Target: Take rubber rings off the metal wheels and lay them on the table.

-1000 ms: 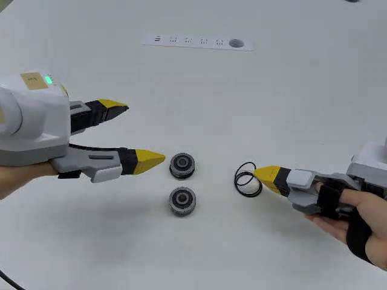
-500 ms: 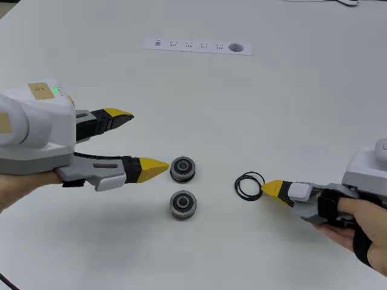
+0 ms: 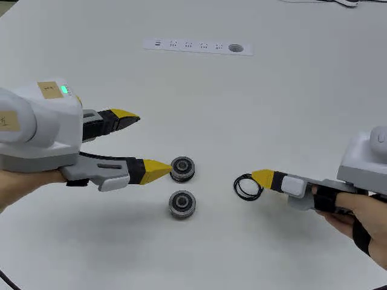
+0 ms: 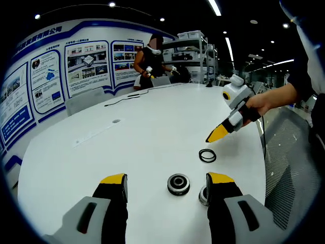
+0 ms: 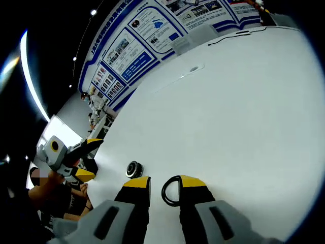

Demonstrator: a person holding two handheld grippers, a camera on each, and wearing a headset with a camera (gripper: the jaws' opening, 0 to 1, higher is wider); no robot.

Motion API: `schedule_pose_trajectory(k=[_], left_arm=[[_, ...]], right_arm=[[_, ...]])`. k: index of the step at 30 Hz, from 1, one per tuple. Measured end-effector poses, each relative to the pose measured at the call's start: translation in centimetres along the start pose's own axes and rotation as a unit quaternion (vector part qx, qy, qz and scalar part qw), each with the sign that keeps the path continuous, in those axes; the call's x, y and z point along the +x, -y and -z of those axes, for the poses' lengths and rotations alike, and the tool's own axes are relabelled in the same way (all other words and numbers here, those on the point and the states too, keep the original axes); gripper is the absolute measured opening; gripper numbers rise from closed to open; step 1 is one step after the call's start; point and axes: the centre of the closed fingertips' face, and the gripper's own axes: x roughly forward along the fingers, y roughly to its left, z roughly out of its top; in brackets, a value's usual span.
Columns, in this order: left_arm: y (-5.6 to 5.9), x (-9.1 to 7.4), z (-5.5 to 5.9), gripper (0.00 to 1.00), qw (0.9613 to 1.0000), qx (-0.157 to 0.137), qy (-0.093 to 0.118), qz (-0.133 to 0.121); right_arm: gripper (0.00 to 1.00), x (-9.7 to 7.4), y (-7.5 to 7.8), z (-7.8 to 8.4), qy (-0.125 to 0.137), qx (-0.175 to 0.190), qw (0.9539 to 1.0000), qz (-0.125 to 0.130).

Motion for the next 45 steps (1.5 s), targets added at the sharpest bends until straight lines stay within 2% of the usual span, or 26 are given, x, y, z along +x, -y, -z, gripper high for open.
schedule_pose_trajectory(k=[4, 9, 14, 18, 21, 25, 30, 34, 45], left_arm=[[-0.6, 1.0, 0.9, 0.57, 0.9997, -0.019, -0.017, -0.001], [-0.4, 2.4, 1.2, 0.52, 0.9995, 0.011, -0.028, 0.011], [0.3, 3.6, 1.7, 0.42, 0.9983, 0.025, -0.042, 0.032], [0.7, 4.5, 2.3, 0.41, 0.9965, 0.046, -0.055, 0.043], [1.1, 4.9, 2.6, 0.37, 0.9960, 0.035, -0.060, 0.057], [1.3, 5.2, 3.0, 0.31, 0.9949, 0.039, -0.067, 0.064], [1.5, 5.3, 3.4, 0.24, 0.9939, 0.040, -0.073, 0.072], [1.6, 5.4, 3.6, 0.23, 0.9929, 0.050, -0.078, 0.075], [2.1, 5.6, 4.1, 0.17, 0.9912, 0.047, -0.088, 0.087]], right_arm=[[0.31, 0.7, -1.2, -0.8, 0.010, -0.005, 0.9996, -0.026], [0.39, 1.4, -3.1, -1.4, 0.016, -0.015, 0.9975, -0.067], [0.45, 1.9, -3.9, -1.3, 0.010, -0.018, 0.9957, -0.091], [0.50, 2.4, -4.7, -1.1, 0.005, -0.029, 0.9933, -0.112], [0.54, 2.8, -5.2, -0.8, -0.003, -0.038, 0.9915, -0.124], [0.55, 3.2, -5.8, 0.1, -0.021, -0.045, 0.9889, -0.140], [0.54, 3.6, -6.2, 0.8, -0.031, -0.047, 0.9873, -0.148], [0.53, 3.7, -6.2, 0.9, -0.031, -0.042, 0.9870, -0.152], [0.53, 4.3, -6.6, 1.4, -0.038, -0.039, 0.9856, -0.160]])
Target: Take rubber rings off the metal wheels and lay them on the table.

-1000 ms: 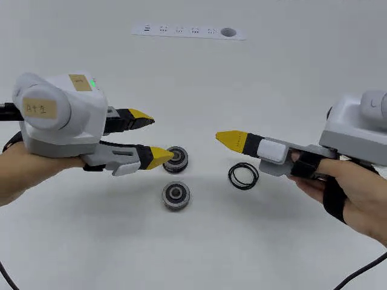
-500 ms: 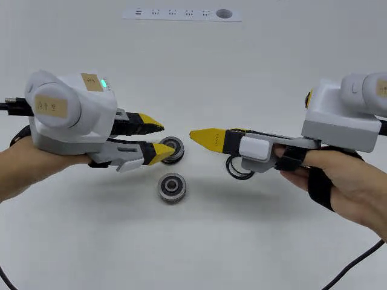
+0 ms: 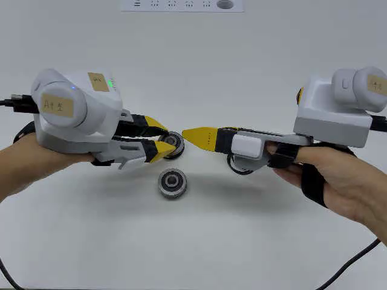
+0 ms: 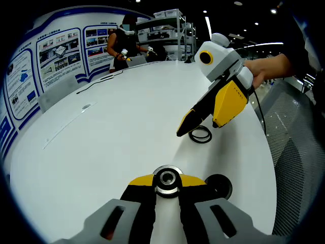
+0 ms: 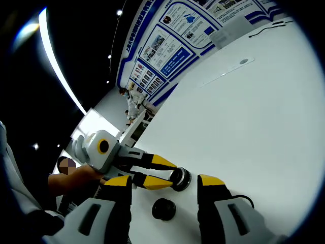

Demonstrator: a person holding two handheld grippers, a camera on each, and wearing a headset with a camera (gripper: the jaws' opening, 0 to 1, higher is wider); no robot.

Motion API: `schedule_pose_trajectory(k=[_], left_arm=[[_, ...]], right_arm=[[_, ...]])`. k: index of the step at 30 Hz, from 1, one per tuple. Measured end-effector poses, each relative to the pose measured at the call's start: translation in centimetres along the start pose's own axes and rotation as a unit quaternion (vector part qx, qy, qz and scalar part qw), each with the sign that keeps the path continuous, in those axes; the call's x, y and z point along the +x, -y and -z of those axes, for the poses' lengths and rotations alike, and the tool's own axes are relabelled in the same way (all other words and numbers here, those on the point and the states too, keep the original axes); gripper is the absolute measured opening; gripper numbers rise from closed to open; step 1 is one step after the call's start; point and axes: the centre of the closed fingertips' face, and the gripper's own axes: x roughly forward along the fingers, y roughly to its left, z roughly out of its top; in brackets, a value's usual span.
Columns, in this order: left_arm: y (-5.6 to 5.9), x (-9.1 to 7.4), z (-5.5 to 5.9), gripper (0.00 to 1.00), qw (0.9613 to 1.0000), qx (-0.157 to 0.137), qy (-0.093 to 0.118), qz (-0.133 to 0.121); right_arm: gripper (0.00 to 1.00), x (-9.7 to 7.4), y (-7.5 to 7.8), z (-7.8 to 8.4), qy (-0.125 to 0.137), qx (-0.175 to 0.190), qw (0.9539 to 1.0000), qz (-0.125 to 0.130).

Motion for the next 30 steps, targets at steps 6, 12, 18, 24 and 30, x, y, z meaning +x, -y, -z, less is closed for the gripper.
schedule_pose_trajectory(k=[6, 12, 18, 24, 30], left_arm=[[0.1, 0.1, 0.0, 0.14, 1.0000, -0.002, -0.001, 0.007], [0.1, 0.0, 0.0, 0.14, 0.9999, 0.007, -0.004, 0.009], [0.2, 0.0, 0.1, 0.13, 0.9993, 0.032, -0.014, 0.012], [0.1, 0.0, 0.1, 0.13, 0.9992, 0.036, -0.015, 0.012], [0.1, 0.0, 0.1, 0.13, 0.9990, 0.040, -0.016, 0.011]], right_arm=[[0.53, 0.7, -0.4, 0.3, -0.002, 0.007, 0.9999, -0.011], [0.54, 1.6, -0.7, 1.0, -0.015, 0.012, 0.9996, -0.021], [0.60, 2.7, -1.1, 1.6, -0.022, 0.032, 0.9989, -0.026], [0.63, 3.6, -0.5, 1.3, -0.016, 0.072, 0.9972, -0.012], [0.62, 3.9, -0.3, 1.2, -0.011, 0.089, 0.9959, -0.005]])
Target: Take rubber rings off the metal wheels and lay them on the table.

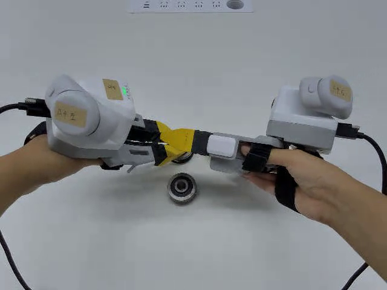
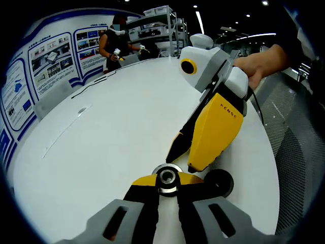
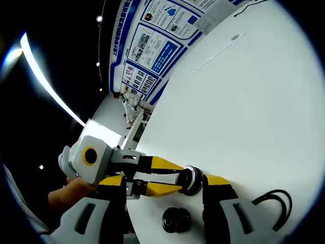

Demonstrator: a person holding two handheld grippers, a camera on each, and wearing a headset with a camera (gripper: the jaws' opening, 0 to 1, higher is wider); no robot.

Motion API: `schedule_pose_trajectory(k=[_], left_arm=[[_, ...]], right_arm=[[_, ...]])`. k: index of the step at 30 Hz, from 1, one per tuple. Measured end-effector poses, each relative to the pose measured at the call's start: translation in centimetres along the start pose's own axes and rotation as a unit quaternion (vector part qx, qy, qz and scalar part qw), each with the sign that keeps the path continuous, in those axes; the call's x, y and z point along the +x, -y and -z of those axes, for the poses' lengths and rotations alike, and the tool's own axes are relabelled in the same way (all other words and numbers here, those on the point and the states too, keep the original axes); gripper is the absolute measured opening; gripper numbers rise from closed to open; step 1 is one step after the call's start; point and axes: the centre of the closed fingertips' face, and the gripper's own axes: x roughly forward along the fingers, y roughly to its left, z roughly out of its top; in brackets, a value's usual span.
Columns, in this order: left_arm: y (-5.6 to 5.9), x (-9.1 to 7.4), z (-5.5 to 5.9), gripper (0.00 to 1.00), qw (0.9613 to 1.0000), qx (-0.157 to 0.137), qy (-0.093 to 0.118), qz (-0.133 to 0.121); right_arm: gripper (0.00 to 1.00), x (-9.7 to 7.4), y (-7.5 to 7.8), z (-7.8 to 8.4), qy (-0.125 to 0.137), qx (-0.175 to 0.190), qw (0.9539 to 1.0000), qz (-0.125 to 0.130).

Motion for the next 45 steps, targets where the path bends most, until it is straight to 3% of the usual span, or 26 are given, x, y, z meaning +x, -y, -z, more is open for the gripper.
schedule_pose_trajectory(k=[6, 21, 33, 36, 45], left_arm=[[0.0, 0.0, 0.0, 0.13, 1.0000, 0.004, -0.004, 0.002], [0.0, 0.1, 0.1, 0.13, 1.0000, 0.003, -0.005, 0.003], [0.0, 0.2, 0.1, 0.13, 1.0000, 0.004, -0.007, 0.003], [0.0, 0.2, 0.1, 0.13, 1.0000, 0.005, -0.008, 0.003], [0.0, 0.1, 0.1, 0.13, 1.0000, 0.003, -0.006, 0.004]], right_arm=[[0.62, 0.4, 0.2, 0.6, -0.011, 0.003, 0.9999, 0.006], [0.59, 0.0, 0.2, 0.3, 0.008, 0.042, 0.9990, -0.013], [0.52, -0.8, 0.0, 0.1, 0.017, 0.041, 0.9988, -0.018], [0.47, -0.8, 0.3, 0.2, 0.014, 0.036, 0.9992, -0.011], [0.17, -0.5, 3.0, 0.4, 0.004, 0.050, 0.9978, 0.043]])
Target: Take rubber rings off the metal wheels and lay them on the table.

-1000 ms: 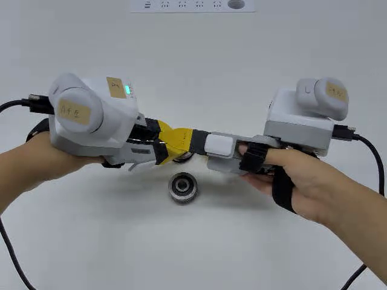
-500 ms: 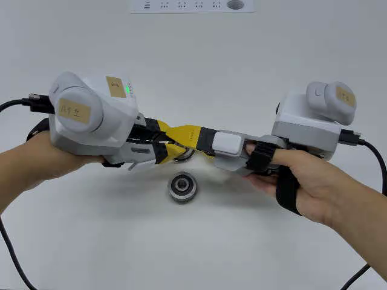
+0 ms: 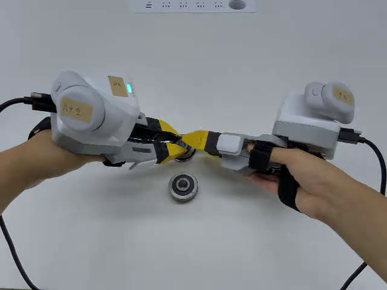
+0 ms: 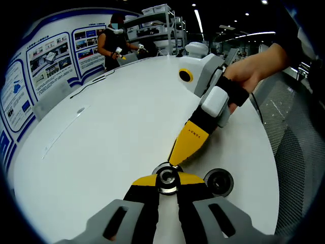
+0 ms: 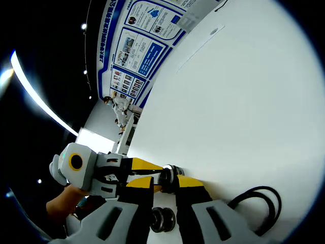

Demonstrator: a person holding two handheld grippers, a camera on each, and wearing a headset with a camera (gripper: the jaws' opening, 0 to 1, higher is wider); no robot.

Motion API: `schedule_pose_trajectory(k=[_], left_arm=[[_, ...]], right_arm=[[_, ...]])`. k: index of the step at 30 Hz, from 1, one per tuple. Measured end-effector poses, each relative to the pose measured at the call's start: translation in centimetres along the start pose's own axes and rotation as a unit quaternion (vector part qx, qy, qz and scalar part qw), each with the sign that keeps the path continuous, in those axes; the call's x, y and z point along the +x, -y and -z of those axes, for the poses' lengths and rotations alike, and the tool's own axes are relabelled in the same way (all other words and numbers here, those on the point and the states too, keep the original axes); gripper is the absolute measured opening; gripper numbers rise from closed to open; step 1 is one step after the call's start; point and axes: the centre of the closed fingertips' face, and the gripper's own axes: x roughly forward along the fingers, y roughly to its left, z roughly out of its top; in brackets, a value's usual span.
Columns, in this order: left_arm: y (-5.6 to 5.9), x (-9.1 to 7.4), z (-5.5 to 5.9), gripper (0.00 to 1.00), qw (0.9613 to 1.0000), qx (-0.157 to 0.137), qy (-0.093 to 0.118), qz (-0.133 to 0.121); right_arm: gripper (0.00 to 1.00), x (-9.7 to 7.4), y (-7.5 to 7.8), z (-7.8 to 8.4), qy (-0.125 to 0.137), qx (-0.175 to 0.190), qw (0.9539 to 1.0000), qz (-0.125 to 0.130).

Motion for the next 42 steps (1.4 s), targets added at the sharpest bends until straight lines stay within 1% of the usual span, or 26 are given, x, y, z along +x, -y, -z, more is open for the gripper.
schedule_pose_trajectory(k=[3, 4, 9, 12, 15, 18, 24, 33, 42], left_arm=[[-0.01, -0.01, -0.01, 0.13, 1.0000, 0.000, 0.000, 0.001], [-0.01, -0.01, -0.01, 0.13, 1.0000, 0.001, 0.000, 0.001], [-0.02, 0.00, -0.01, 0.13, 1.0000, 0.001, 0.000, 0.001], [-0.01, 0.00, -0.01, 0.13, 1.0000, 0.000, 0.000, 0.001], [-0.01, 0.00, -0.01, 0.13, 1.0000, 0.000, 0.000, 0.001], [-0.01, 0.00, -0.01, 0.13, 1.0000, 0.000, 0.001, 0.001], [-0.01, 0.00, 0.00, 0.13, 1.0000, 0.000, 0.000, 0.002], [-0.03, 0.00, 0.01, 0.13, 1.0000, -0.001, 0.001, 0.001], [-0.06, 0.01, 0.01, 0.13, 1.0000, -0.003, 0.000, 0.001]], right_arm=[[0.12, 0.05, 0.32, -0.01, -0.002, -0.002, 1.0000, 0.008], [0.10, 0.09, 0.43, 0.02, -0.004, -0.008, 0.9999, 0.012], [0.06, 0.17, 0.71, -0.02, -0.006, -0.016, 0.9996, 0.022], [0.05, 0.18, 0.79, -0.03, -0.009, -0.024, 0.9994, 0.023], [0.05, 0.22, 0.81, -0.08, -0.013, -0.025, 0.9993, 0.024], [0.05, 0.19, 0.84, -0.08, -0.015, -0.019, 0.9994, 0.026], [0.03, 0.13, 0.85, -0.18, -0.017, -0.022, 0.9992, 0.029], [0.02, 0.08, 0.86, -0.26, -0.016, -0.002, 0.9991, 0.040], [0.01, 0.00, 0.45, -0.31, -0.012, -0.015, 0.9989, 0.042]])
